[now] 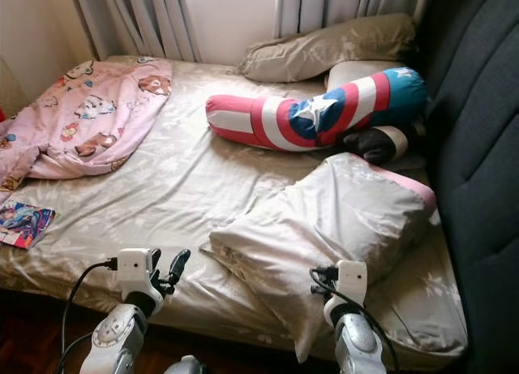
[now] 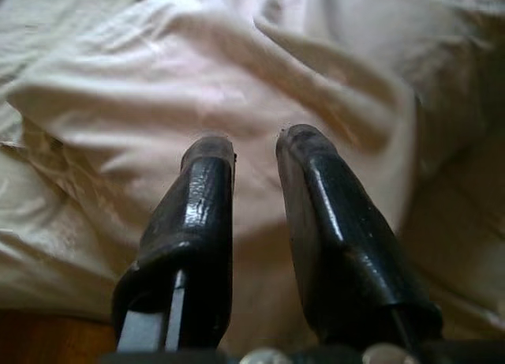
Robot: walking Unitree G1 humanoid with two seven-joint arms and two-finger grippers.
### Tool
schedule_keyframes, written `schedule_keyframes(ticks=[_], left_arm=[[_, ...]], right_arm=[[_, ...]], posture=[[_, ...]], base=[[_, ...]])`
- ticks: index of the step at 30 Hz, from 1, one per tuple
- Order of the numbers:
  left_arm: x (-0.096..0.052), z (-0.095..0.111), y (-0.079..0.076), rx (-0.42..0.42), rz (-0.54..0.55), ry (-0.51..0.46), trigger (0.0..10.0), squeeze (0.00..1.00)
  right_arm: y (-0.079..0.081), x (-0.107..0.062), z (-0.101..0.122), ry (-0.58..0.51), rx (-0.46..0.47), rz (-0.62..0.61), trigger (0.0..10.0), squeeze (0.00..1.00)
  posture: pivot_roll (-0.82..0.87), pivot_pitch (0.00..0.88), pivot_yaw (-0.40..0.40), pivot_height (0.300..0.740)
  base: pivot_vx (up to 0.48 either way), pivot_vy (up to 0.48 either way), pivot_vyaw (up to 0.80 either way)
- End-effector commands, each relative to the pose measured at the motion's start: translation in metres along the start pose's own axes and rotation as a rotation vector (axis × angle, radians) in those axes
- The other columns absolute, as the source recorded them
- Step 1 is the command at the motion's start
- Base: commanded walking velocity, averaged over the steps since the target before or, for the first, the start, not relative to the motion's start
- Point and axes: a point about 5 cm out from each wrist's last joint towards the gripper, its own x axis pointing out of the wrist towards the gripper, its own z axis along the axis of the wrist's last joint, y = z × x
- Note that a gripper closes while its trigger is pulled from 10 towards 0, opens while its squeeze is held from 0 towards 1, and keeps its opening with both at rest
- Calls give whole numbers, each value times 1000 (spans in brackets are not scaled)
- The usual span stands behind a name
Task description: Clean up the room
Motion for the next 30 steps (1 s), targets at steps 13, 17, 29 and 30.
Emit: schedule_keyframes(ticks=[13,17,29,30], left_arm=[[1,6,1,14,-9,-6,10000,0],[1,6,1,14,-15,-3,10000,0],[0,7,4,23,-18,2,10000,0],[0,7,4,23,-18,2,10000,0]], right_arm=[[6,6,0,42,1,5,10000,0],[8,6,1,26,4,17,10000,0],[11,6,0,23,42,26,10000,0],[11,6,0,23,42,26,10000,0]], posture=[[82,103,13,673],[82,105,15,648],[85,111,21,648],[85,111,21,648]], base=[[0,0,0],[0,0,0],[0,0,0],[0,0,0]])
